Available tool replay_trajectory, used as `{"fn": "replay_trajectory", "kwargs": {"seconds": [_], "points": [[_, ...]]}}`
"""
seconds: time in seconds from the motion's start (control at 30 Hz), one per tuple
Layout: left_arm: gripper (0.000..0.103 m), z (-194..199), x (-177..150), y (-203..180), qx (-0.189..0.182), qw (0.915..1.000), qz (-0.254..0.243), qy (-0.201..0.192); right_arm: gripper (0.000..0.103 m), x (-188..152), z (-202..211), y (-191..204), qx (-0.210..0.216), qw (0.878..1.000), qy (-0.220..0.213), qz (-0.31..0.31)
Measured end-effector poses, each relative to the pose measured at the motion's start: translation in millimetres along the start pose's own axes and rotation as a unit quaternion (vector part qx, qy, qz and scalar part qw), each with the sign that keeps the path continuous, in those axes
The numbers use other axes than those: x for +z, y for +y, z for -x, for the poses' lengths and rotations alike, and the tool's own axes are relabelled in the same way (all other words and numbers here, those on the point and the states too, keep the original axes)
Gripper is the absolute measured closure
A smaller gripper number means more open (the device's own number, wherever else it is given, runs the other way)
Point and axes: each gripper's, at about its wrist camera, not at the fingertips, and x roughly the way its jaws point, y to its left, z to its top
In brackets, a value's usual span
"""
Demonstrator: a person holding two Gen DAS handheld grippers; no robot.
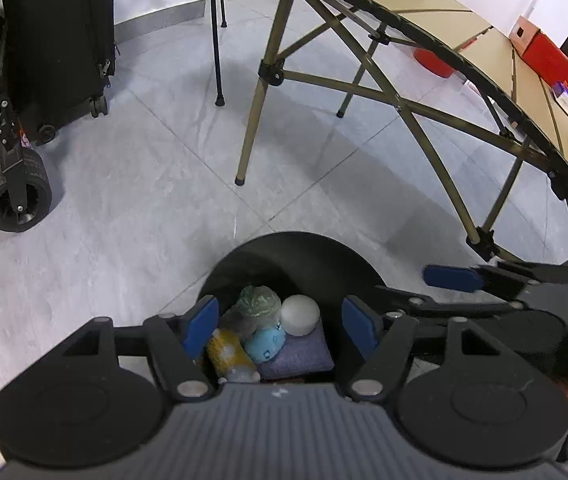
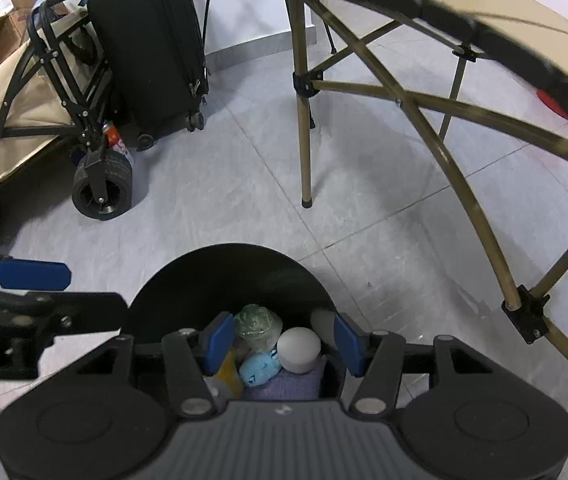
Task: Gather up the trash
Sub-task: 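Carry the plastic bag and white ball over the bin and open both tools, then close both tools on the blue tissue pack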
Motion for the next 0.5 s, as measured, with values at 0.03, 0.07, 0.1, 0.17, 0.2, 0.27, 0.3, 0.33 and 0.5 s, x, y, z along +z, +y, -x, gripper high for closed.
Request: {"fn": "replay_trajectory", "kwargs": {"seconds": [0.03,0.07,0.1,0.17,0.2,0.27,0.3,0.33,0.5], "points": [[0.032,0.4,1.7,1.5,0.001,1.0000,0.001,-0.001,0.048,-0.3,3.2,1.7,0.001,1.000,-0.002,0.000],[0.031,1.9,3.3,2.6,0.006,1.0000,0.003,-0.005,0.048,-0.6,8.3,3.1,0.003,1.000,-0.006,0.001],[0.028,5.1,4.5,3.1,0.013,0.9998,0.005,-0.011,0.048,-1.1,14.8,4.9,0.005,1.000,-0.011,0.002],[0.027,17.4,4.9,1.6,0.022,0.9991,0.004,-0.036,0.048,-3.1,34.5,8.4,0.012,0.999,-0.029,0.007],[0.026,26.5,4.3,-1.0,0.022,0.9983,0.002,-0.055,0.048,-4.2,44.8,9.3,0.016,0.999,-0.039,0.009],[0.025,44.0,5.3,-9.6,0.014,0.9965,-0.004,-0.083,0.045,-7.4,71.7,8.5,0.021,0.997,-0.068,0.011],[0.025,53.9,5.3,-16.8,0.008,0.9949,-0.011,-0.100,0.045,-8.2,84.7,5.6,0.023,0.996,-0.081,0.010],[0.023,63.0,5.2,-24.9,0.004,0.9929,-0.018,-0.118,0.045,-9.4,99.6,2.8,0.025,0.995,-0.098,0.007],[0.020,101.4,12.8,-84.6,-0.039,0.9765,-0.063,-0.202,0.041,-16.4,185.4,-31.8,0.025,0.976,-0.214,-0.016]]}}
